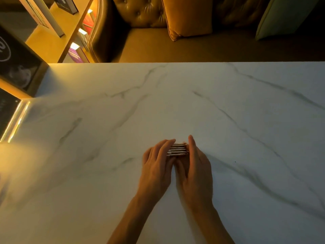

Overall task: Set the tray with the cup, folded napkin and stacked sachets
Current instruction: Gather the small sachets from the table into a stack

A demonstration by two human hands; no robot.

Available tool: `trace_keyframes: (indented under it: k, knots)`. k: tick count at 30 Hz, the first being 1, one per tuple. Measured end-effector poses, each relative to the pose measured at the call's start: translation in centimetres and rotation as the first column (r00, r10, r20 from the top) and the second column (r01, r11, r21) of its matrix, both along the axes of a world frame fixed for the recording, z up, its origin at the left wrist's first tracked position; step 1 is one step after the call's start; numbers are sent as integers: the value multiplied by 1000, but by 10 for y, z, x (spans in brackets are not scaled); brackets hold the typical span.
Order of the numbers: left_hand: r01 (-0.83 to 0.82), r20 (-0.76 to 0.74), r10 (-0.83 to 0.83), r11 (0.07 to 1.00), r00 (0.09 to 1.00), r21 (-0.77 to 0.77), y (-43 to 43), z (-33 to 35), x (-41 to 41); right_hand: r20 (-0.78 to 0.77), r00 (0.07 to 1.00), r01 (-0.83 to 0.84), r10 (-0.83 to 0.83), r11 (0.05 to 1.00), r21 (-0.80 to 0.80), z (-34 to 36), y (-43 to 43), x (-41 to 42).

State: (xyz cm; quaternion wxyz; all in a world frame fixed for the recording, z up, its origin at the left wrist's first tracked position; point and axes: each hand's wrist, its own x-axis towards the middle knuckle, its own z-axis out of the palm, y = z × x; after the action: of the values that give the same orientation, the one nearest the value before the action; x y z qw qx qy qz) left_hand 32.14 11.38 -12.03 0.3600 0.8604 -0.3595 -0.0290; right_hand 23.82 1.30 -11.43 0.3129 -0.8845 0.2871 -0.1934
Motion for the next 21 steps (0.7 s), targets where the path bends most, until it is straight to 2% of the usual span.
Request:
trace_keyframes:
  k: [3,7,11,15,18,21]
  knots:
    - [36,72,-40,998,997,58,-2,-2,-4,-53,995,-89,82,983,-162,-2,1,1]
    - [-31,103,15,987,995,157,-6,0,-9,-51,996,-77,68,972,-221,-7,1,1]
    - [-26,111,12,992,994,126,-7,1,-11,14,996,-83,87,985,-154,-7,3,4]
    - [-28,60,21,993,998,112,-6,5,-9,-35,991,-133,129,971,-200,-6,4,5]
    - [-6,-70,4,1000,998,-17,-2,8,-6,10,992,-125,127,984,-126,-5,3,2]
    - [-31,-37,30,998,999,-47,-3,9,-5,10,990,-136,138,986,-93,-4,3,1]
